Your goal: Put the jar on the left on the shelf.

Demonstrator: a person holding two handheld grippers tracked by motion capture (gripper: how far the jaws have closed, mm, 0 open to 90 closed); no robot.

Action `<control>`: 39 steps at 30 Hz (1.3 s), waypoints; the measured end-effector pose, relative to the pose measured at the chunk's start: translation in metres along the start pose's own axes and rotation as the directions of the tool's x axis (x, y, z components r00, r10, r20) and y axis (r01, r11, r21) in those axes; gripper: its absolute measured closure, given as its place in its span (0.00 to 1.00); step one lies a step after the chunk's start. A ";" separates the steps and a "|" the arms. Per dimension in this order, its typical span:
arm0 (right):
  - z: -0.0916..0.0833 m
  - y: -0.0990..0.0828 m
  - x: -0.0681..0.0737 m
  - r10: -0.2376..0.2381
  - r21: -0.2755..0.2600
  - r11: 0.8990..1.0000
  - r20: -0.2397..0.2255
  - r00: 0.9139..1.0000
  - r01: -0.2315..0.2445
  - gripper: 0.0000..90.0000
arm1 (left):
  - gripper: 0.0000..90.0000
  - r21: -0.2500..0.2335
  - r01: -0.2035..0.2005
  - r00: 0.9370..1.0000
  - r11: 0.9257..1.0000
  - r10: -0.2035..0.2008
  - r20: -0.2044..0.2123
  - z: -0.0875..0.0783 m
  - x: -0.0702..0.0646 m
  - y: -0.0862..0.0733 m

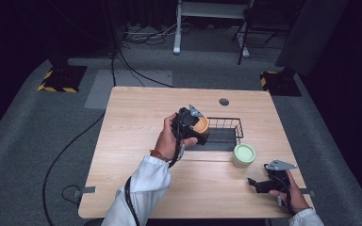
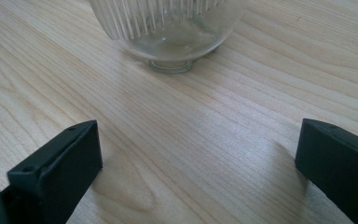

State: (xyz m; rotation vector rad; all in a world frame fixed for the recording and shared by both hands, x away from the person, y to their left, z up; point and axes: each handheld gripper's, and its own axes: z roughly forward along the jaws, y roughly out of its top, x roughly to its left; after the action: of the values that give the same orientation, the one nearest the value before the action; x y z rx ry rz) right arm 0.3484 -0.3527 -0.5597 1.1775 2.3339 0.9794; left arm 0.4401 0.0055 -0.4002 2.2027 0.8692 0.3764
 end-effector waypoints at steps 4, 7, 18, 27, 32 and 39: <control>0.000 0.000 0.000 0.000 0.000 1.000 0.000 1.000 0.000 0.00 | 0.10 0.008 0.010 1.000 1.000 -0.010 -0.004 0.006 0.002 0.005; 0.000 0.000 0.000 0.000 0.000 1.000 0.000 1.000 0.000 0.00 | 0.10 0.011 0.011 1.000 1.000 -0.011 -0.015 0.011 0.002 0.010; 0.000 0.000 0.000 0.000 0.000 1.000 0.000 1.000 0.000 0.00 | 0.10 0.033 0.027 0.999 0.999 -0.026 -0.026 0.033 0.002 0.029; 0.000 0.000 0.000 -0.004 -0.001 1.000 -0.005 1.000 0.004 0.00 | 0.10 0.046 0.050 0.998 0.998 -0.048 -0.033 0.049 0.004 0.029; 0.000 0.000 0.000 -0.004 -0.001 1.000 -0.005 1.000 0.004 0.00 | 0.10 0.053 0.064 0.997 0.997 -0.062 -0.037 0.058 0.005 0.028; 0.000 0.000 0.000 -0.004 0.000 1.000 -0.005 1.000 0.004 0.00 | 0.10 0.061 0.091 0.995 0.994 -0.088 -0.053 0.067 0.007 0.027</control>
State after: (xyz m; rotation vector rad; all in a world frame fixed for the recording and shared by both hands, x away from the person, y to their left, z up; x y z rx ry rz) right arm 0.3483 -0.3525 -0.5597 1.1711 2.3386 0.9822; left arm 0.4913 -0.0383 -0.4276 2.2110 1.0163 0.3664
